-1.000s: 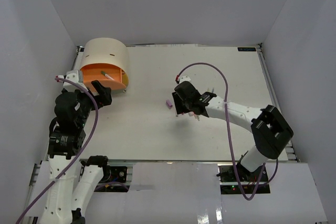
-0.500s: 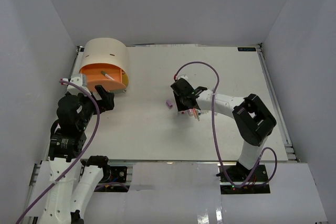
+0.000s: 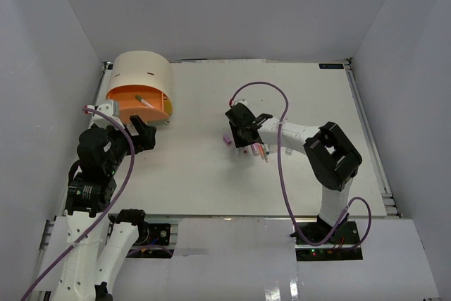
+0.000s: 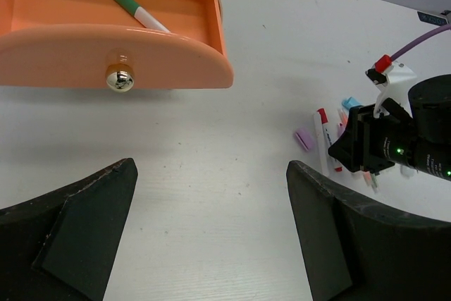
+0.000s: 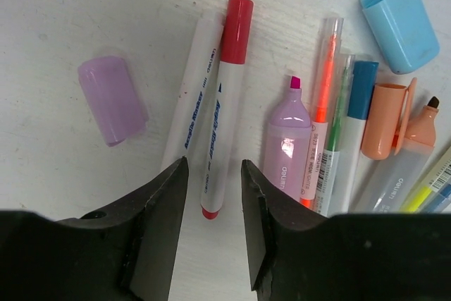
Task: Sort the stationery into containers
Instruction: Pick up the pen from the center of the board.
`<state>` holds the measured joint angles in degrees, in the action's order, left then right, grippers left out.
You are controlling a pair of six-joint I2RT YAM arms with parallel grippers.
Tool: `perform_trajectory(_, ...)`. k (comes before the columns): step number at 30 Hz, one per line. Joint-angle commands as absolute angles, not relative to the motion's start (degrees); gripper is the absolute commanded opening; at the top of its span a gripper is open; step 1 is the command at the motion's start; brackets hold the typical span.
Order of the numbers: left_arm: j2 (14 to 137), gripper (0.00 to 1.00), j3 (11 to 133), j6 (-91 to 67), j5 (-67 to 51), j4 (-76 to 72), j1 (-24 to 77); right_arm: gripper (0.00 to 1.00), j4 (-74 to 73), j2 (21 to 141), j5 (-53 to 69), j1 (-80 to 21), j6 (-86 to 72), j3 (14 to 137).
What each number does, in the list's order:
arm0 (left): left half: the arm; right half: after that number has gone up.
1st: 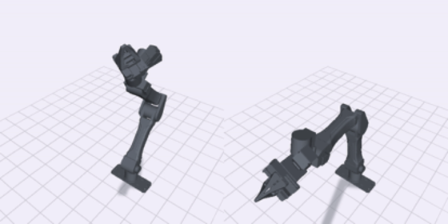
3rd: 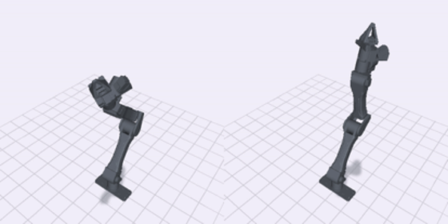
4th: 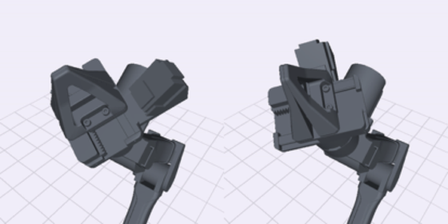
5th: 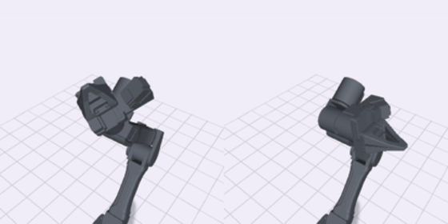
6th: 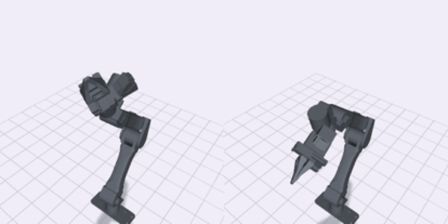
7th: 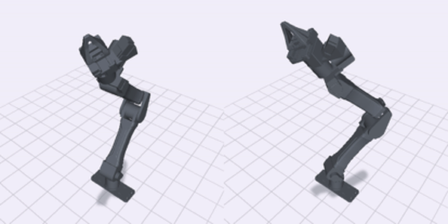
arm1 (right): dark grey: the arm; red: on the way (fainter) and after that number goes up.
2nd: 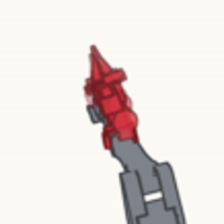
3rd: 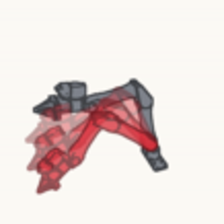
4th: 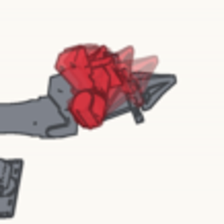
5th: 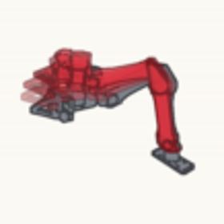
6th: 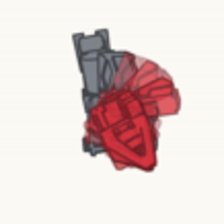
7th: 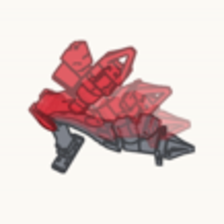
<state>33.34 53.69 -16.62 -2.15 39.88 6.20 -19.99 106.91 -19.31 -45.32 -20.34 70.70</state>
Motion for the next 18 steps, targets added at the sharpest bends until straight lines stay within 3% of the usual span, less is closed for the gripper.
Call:
perform_trajectory(1,33.7,0.98,53.4,-17.1,-3.5,39.6,6.4,0.42,-19.2,108.5,-18.8,-44.8,-19.9,73.4)
perform_trajectory(11,35.6,0.98,55.2,-18.7,-9.6,39.9,6.4,0.33,-18.2,110.2,-18.0,-42.8,-20.0,72.5)
perform_trajectory(15,37.6,0.98,56.3,-20.0,-13.4,40.1,6.4,0.16,-18.3,108.7,-17.8,-42.5,-20.0,71.8)
perform_trajectory(18,39.1,0.98,56.9,-22.7,-15.7,40.0,6.4,0.11,-18.2,105.1,-17.5,-42.7,-19.3,71.4)
